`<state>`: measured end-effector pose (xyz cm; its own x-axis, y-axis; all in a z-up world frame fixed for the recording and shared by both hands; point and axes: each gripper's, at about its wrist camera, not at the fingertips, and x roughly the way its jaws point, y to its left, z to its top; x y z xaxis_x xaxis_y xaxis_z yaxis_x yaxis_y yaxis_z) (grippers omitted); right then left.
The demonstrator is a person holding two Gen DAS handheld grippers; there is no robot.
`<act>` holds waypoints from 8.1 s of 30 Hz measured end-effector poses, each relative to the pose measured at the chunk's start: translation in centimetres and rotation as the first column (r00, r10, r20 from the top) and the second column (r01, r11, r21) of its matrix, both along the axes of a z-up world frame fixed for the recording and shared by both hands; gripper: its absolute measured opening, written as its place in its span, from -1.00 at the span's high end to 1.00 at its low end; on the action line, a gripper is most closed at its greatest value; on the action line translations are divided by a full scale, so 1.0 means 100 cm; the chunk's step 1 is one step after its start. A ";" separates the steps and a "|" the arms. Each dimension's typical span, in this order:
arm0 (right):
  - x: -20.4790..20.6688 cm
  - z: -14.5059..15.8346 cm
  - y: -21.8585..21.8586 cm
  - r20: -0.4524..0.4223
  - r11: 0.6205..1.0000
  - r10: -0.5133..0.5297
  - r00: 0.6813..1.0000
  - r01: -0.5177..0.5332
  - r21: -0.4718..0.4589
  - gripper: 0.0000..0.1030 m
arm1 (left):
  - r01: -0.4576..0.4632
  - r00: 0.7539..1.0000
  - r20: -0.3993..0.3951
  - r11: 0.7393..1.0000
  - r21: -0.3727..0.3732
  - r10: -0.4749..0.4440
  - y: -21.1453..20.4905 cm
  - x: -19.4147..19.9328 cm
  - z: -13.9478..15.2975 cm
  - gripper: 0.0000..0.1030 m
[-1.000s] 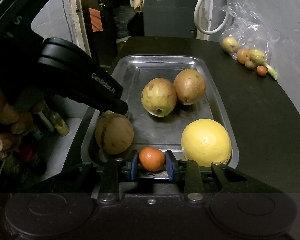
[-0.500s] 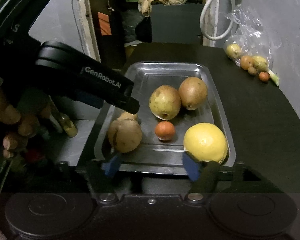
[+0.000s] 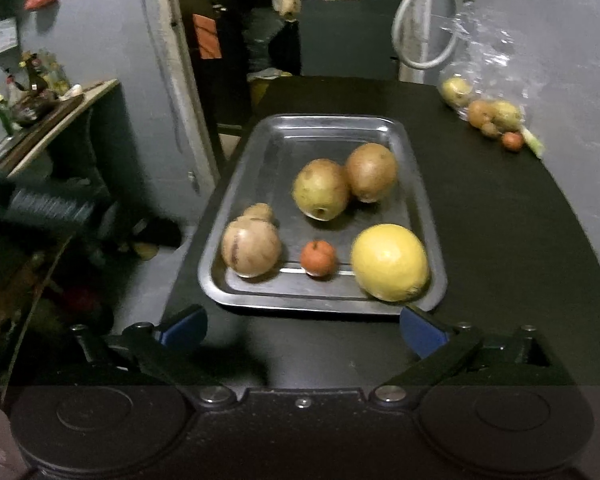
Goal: Organize fruits
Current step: 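Withdraw both tools from the tray back toward the plastic bag, then grasp another small brown fruit with the left tool while the right tool grasps a tangerine, then lift both held fruits and carry them over the metal tray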
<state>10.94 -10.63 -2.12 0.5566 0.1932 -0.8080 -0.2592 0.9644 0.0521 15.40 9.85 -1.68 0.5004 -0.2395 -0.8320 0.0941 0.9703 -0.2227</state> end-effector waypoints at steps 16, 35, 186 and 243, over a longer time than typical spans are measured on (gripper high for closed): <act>0.005 0.016 -0.040 -0.013 0.971 -0.208 0.978 0.205 -0.125 -0.99 | 0.067 0.997 -0.026 0.998 -0.014 -0.067 -0.017 0.006 0.004 -0.99; 0.056 0.050 -0.081 0.026 0.946 -0.299 0.954 0.300 -0.127 -0.99 | 0.028 0.999 0.031 1.000 0.005 -0.028 -0.034 0.054 0.032 -0.99; 0.153 -0.015 -0.020 0.217 0.988 0.055 0.975 -0.021 -0.155 0.35 | -0.062 0.997 -0.056 0.990 -0.128 0.055 -0.058 0.208 -0.007 0.42; 0.067 -0.028 0.049 0.098 0.973 0.136 0.986 -0.114 -0.199 0.34 | -0.031 0.987 -0.159 0.992 -0.122 0.012 -0.015 0.131 -0.035 0.40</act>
<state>17.60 -5.72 -4.88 0.6257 0.1144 -0.7716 -0.3721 0.9131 -0.1664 28.49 8.35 -5.21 0.3717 -0.3361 -0.8654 0.0276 0.9357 -0.3516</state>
